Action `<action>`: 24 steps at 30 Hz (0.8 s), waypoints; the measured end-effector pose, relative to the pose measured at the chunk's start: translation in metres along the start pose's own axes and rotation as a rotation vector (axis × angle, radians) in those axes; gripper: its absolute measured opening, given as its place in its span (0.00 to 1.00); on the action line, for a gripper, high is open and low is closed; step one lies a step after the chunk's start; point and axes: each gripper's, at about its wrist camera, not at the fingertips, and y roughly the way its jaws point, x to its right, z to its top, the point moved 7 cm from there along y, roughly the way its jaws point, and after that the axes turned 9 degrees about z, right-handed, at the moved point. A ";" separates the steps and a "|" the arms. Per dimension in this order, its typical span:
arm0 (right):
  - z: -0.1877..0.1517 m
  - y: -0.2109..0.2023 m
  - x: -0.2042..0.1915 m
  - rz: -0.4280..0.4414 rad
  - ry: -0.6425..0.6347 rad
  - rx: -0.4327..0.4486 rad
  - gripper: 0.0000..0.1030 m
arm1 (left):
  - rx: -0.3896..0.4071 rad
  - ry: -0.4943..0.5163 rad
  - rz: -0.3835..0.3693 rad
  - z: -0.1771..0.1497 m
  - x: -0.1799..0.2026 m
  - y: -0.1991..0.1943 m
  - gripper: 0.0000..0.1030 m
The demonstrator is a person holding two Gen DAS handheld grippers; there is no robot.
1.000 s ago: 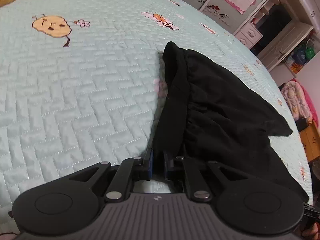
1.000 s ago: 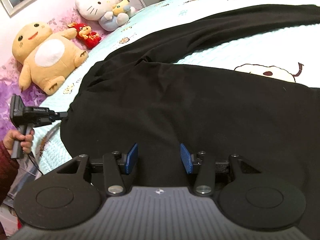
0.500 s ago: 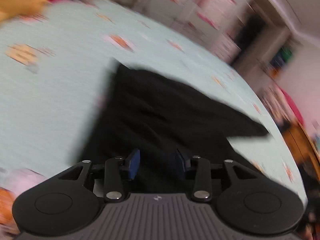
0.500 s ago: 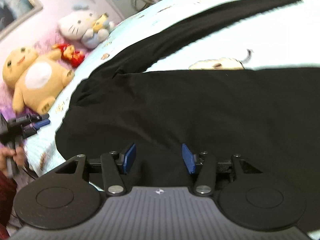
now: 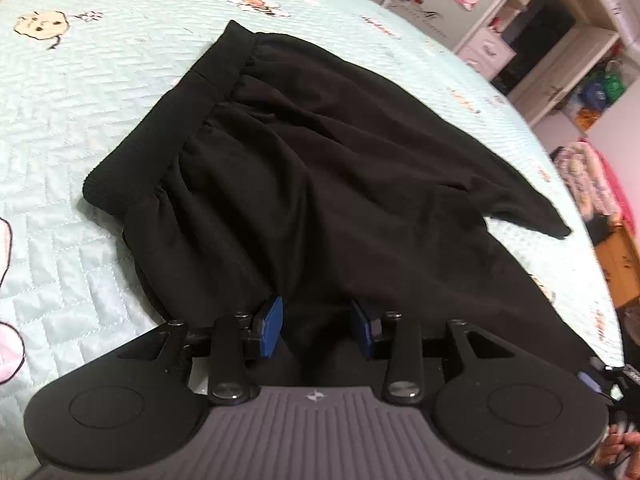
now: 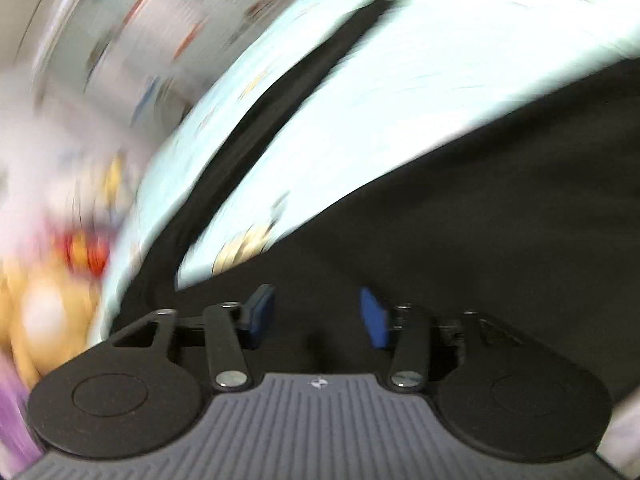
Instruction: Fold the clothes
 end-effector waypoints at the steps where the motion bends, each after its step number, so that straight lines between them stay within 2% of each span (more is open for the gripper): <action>1: 0.011 -0.010 0.014 0.006 0.089 0.051 0.37 | -0.003 -0.003 0.022 0.000 0.002 0.001 0.40; 3: 0.034 -0.031 0.035 0.012 0.211 0.151 0.38 | -0.009 -0.001 0.070 0.001 0.006 0.000 0.41; 5: 0.055 -0.051 0.053 -0.028 0.254 0.221 0.38 | -0.013 0.019 0.126 0.000 0.013 0.000 0.43; 8: 0.076 -0.072 0.072 -0.091 0.262 0.258 0.31 | -0.017 0.058 0.216 -0.003 0.027 -0.003 0.44; 10: 0.080 -0.074 0.067 -0.140 0.215 0.228 0.32 | -0.010 0.061 0.258 -0.005 0.040 -0.009 0.44; 12: 0.077 -0.067 0.043 -0.237 0.047 0.176 0.38 | 0.023 0.106 0.252 -0.011 0.065 -0.019 0.44; 13: 0.074 -0.062 0.029 -0.279 -0.058 0.149 0.46 | 0.045 0.145 0.250 -0.014 0.081 -0.025 0.44; 14: 0.068 -0.059 0.014 -0.305 -0.175 0.122 0.47 | 0.067 0.188 0.249 -0.018 0.098 -0.030 0.45; 15: 0.061 -0.055 -0.003 -0.310 -0.279 0.097 0.47 | 0.084 0.239 0.250 -0.022 0.115 -0.033 0.45; 17: 0.044 -0.053 -0.031 -0.257 -0.427 0.039 0.48 | 0.098 0.340 0.253 -0.035 0.147 -0.035 0.46; 20: 0.014 -0.045 -0.054 -0.154 -0.481 -0.079 0.49 | 0.058 0.435 0.241 -0.058 0.179 -0.026 0.46; 22: 0.000 -0.044 -0.054 -0.149 -0.510 -0.146 0.49 | 0.022 0.485 0.237 -0.074 0.194 -0.018 0.46; 24: -0.004 -0.051 -0.043 -0.186 -0.551 -0.168 0.48 | -0.005 0.533 0.250 -0.087 0.203 -0.008 0.46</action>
